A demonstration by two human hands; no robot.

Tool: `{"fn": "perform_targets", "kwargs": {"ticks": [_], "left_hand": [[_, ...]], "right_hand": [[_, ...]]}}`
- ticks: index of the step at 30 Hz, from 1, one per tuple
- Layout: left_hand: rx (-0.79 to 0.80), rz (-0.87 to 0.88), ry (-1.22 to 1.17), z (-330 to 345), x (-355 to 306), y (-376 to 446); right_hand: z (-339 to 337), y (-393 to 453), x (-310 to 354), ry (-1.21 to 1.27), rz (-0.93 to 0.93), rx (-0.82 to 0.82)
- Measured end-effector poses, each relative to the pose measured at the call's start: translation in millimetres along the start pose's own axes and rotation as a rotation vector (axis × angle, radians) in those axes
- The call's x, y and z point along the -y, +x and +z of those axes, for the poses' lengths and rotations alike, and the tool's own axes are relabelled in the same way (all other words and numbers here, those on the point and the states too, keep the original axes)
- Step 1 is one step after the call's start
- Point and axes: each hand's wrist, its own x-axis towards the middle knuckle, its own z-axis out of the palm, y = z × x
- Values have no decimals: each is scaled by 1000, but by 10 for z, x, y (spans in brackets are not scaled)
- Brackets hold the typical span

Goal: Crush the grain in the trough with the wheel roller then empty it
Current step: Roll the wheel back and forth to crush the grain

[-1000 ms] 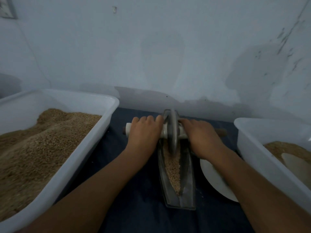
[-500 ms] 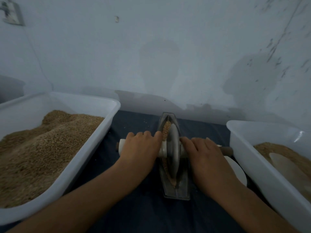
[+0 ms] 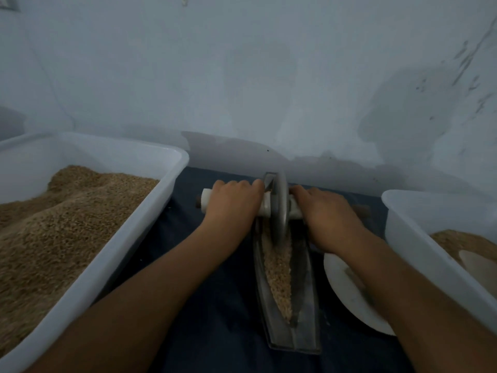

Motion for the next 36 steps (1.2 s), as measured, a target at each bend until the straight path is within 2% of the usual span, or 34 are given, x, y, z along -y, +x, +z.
{"fn": "perform_targets", "kwargs": {"ticks": [5,10,17,36], "left_hand": [[-95,-8,-3,67,-28,76],[-201,10,20,109,-44,43],[-231,63,56,84,-45,27],[-255,59,25,185,2,8]], "right_hand": [[65,151,-91,102,19,-5],[159,56,-66,100,62,-79],[270,-57,-44,136,78,-195],[244,-43,-62,95,37,-217]]}}
